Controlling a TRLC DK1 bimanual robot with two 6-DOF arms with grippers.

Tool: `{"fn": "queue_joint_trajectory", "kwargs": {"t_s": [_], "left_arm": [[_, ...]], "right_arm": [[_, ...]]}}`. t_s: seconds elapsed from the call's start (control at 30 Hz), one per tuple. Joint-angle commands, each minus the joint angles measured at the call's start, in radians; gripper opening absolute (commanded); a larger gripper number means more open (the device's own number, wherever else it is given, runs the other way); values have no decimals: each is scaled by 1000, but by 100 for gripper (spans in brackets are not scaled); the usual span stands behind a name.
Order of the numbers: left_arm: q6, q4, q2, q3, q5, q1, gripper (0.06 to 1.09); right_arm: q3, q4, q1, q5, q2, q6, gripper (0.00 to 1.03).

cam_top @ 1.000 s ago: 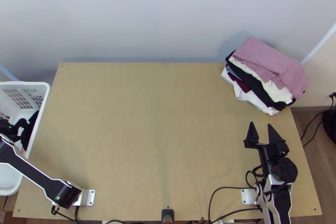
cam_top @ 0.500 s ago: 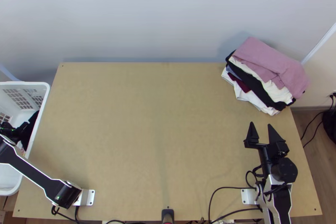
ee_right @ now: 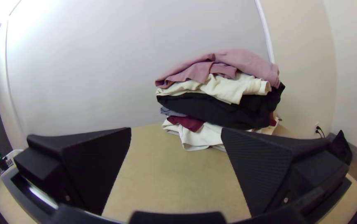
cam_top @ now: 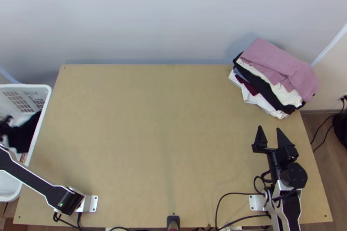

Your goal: Fold the t-shirt

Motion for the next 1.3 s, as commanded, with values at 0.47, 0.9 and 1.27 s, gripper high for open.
{"fn": "queue_joint_trajectory", "kwargs": {"t_s": [0.47,0.9,1.27], "left_arm": [[-253,44,-525,7,129,-1,9],[-302,47,-838,-42,249,-26,9],[-204,60,-1163,-240,273,-219,9]], "right_arm": [[-4,-22,-4,13,4,11,98],[-4,-22,-4,13,4,11,98],[-4,-22,-4,13,4,11,98]]}}
